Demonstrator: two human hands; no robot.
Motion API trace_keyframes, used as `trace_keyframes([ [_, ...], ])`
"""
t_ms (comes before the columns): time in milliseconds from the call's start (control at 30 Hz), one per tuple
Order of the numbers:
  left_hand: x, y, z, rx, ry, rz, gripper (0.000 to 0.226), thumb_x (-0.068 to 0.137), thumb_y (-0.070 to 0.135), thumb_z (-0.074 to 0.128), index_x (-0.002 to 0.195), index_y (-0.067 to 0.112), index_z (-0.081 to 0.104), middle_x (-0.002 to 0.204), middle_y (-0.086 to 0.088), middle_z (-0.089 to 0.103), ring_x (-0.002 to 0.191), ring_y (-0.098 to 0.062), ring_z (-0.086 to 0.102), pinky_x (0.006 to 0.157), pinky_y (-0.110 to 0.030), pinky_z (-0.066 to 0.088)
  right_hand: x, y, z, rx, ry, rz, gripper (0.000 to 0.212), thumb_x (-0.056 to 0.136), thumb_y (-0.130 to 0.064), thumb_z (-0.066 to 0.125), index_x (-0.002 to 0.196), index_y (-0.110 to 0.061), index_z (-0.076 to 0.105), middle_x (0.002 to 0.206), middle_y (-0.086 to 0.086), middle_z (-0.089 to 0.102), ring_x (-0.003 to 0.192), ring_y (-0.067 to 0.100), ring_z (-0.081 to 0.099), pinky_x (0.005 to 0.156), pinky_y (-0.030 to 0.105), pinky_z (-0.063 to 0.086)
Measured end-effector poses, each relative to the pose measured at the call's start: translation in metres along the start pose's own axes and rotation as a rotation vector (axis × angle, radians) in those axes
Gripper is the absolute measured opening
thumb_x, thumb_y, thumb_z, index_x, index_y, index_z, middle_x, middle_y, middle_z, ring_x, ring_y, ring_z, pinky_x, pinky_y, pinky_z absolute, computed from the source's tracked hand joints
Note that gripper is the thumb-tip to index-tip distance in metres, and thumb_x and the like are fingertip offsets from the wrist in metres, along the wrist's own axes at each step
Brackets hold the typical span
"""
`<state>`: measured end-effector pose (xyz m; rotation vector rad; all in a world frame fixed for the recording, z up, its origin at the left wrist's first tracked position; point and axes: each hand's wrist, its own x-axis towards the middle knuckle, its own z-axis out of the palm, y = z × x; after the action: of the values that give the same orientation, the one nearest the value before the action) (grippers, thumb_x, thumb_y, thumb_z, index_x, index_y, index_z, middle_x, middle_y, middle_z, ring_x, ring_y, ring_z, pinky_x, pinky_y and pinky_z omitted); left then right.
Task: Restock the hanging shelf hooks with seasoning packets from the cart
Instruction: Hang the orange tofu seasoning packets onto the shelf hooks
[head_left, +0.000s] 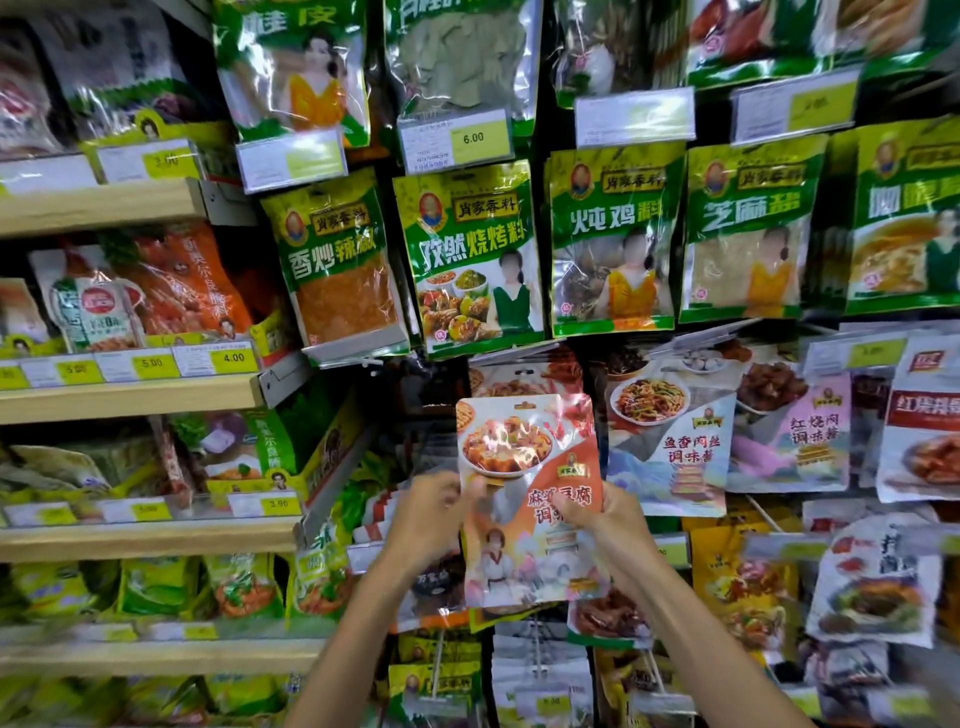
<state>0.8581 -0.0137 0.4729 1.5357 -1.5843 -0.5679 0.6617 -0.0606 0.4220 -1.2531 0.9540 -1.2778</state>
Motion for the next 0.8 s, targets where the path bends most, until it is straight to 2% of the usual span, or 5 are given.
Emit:
trace_keyframes([
  [67, 0.008, 0.019, -0.025, 0.243, 0.297, 0.077, 0.025, 0.094, 0.031, 0.058, 0.092, 0.009, 0.07, 0.084, -0.01, 0.071, 0.072, -0.015, 0.059, 0.065, -0.027, 0.049, 0.009, 0.003, -0.004, -0.025, 0.047, 0.012, 0.02, 0.082, -0.013, 0.073, 0.096, 0.0, 0.068, 0.095, 0.015, 0.074, 0.09, 0.028, 0.07, 0.08, 0.038, 0.057],
  [133, 0.015, 0.051, -0.052, 0.308, 0.58, 0.268, 0.02, 0.095, 0.025, 0.058, 0.1, 0.01, 0.07, 0.086, -0.006, 0.072, 0.072, -0.017, 0.062, 0.063, -0.025, 0.048, 0.019, 0.003, -0.005, -0.05, 0.068, 0.005, 0.017, 0.082, -0.012, 0.072, 0.095, -0.001, 0.068, 0.096, 0.016, 0.073, 0.091, 0.03, 0.069, 0.085, 0.044, 0.055],
  [333, 0.06, 0.143, -0.101, 0.512, 1.007, 0.83, 0.026, 0.098, 0.015, 0.048, 0.114, 0.001, 0.063, 0.106, -0.017, 0.065, 0.099, -0.029, 0.06, 0.081, -0.025, 0.04, 0.041, -0.003, -0.002, -0.035, 0.085, -0.032, 0.019, 0.078, -0.018, 0.076, 0.091, -0.005, 0.069, 0.088, 0.007, 0.075, 0.082, 0.02, 0.072, 0.069, 0.027, 0.056],
  [533, 0.111, 0.173, -0.112, 0.785, 0.959, 0.799, 0.047, 0.101, 0.028, 0.031, 0.141, 0.006, 0.041, 0.144, -0.018, 0.041, 0.136, -0.032, 0.037, 0.113, -0.037, 0.024, 0.045, -0.011, 0.002, -0.043, 0.108, -0.042, 0.012, 0.078, -0.015, 0.076, 0.085, -0.007, 0.069, 0.081, 0.001, 0.075, 0.075, 0.013, 0.071, 0.061, 0.021, 0.052],
  [800, 0.144, 0.174, -0.105, 0.901, 0.843, 0.747, 0.051, 0.103, 0.033, 0.023, 0.146, 0.006, 0.031, 0.15, -0.015, 0.035, 0.14, -0.027, 0.03, 0.118, -0.039, 0.014, 0.059, -0.015, 0.005, -0.087, 0.169, 0.033, 0.01, 0.082, -0.015, 0.073, 0.087, -0.008, 0.067, 0.088, 0.006, 0.073, 0.086, 0.02, 0.067, 0.068, 0.028, 0.047],
])
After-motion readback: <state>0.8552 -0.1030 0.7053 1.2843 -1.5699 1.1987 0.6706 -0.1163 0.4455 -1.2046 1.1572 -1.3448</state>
